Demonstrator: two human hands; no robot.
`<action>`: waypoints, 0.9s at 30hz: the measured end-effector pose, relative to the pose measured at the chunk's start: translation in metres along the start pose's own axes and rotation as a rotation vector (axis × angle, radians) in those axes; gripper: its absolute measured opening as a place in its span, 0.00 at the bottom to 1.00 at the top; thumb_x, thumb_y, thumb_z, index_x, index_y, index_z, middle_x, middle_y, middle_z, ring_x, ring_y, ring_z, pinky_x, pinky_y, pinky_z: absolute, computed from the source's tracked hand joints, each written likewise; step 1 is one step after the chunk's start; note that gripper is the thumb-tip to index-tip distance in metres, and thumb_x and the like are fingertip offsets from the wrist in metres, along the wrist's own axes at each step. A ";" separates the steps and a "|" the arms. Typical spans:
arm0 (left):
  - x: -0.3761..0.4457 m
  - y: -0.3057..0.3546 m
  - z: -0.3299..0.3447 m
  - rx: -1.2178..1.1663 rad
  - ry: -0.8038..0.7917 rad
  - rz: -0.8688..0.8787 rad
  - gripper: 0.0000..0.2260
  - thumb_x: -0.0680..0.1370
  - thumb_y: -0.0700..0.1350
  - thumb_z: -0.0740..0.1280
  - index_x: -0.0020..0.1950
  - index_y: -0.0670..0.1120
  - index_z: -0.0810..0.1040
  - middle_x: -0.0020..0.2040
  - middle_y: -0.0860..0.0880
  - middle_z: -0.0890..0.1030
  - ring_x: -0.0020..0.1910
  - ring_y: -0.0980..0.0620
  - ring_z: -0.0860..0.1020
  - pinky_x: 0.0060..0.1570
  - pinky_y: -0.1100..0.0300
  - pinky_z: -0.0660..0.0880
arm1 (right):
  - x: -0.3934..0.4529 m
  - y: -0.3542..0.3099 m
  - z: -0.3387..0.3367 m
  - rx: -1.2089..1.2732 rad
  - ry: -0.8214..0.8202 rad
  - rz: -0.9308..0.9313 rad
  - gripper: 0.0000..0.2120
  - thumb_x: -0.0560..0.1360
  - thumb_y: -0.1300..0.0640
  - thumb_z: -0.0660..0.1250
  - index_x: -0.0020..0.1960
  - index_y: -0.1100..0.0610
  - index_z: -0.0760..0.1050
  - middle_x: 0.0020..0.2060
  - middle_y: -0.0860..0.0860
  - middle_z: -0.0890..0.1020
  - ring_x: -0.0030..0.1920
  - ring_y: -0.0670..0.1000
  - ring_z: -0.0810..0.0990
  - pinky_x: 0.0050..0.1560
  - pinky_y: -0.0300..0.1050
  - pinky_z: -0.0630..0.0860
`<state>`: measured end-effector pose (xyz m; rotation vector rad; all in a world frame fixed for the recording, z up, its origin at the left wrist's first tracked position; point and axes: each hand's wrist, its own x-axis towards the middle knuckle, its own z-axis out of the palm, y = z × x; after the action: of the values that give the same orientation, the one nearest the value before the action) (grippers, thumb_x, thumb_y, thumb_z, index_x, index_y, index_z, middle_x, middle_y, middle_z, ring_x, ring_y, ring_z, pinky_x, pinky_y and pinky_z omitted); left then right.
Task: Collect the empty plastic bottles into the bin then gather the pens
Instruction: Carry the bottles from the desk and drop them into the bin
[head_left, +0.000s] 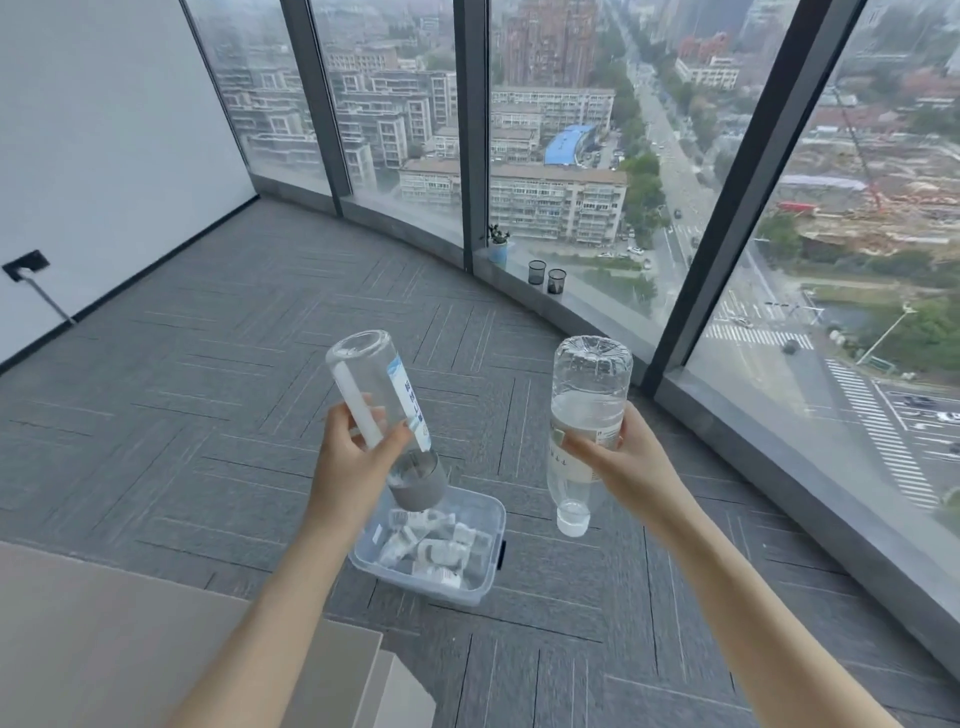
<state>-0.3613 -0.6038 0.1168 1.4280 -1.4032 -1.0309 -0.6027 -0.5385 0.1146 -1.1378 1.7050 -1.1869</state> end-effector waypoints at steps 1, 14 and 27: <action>0.010 -0.002 0.003 -0.001 -0.007 -0.007 0.19 0.74 0.47 0.69 0.62 0.49 0.68 0.57 0.53 0.75 0.48 0.67 0.71 0.41 0.69 0.67 | 0.009 0.002 0.001 0.000 0.000 0.011 0.20 0.69 0.49 0.73 0.58 0.46 0.71 0.52 0.44 0.80 0.53 0.43 0.79 0.58 0.48 0.76; 0.121 -0.047 0.032 0.066 0.157 -0.194 0.20 0.75 0.47 0.68 0.64 0.50 0.67 0.58 0.53 0.75 0.54 0.56 0.73 0.40 0.68 0.67 | 0.187 0.028 0.052 -0.100 -0.292 0.055 0.24 0.70 0.49 0.72 0.63 0.49 0.69 0.54 0.44 0.78 0.51 0.38 0.77 0.47 0.36 0.73; 0.178 -0.116 0.074 -0.080 0.424 -0.475 0.15 0.74 0.47 0.69 0.58 0.53 0.68 0.50 0.58 0.75 0.49 0.63 0.74 0.40 0.69 0.67 | 0.304 0.084 0.127 -0.308 -0.719 0.144 0.25 0.68 0.44 0.72 0.60 0.46 0.66 0.50 0.38 0.76 0.49 0.37 0.76 0.46 0.38 0.73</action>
<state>-0.3943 -0.7844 -0.0132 1.8378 -0.7265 -0.9767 -0.6039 -0.8468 -0.0290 -1.3809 1.3831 -0.3449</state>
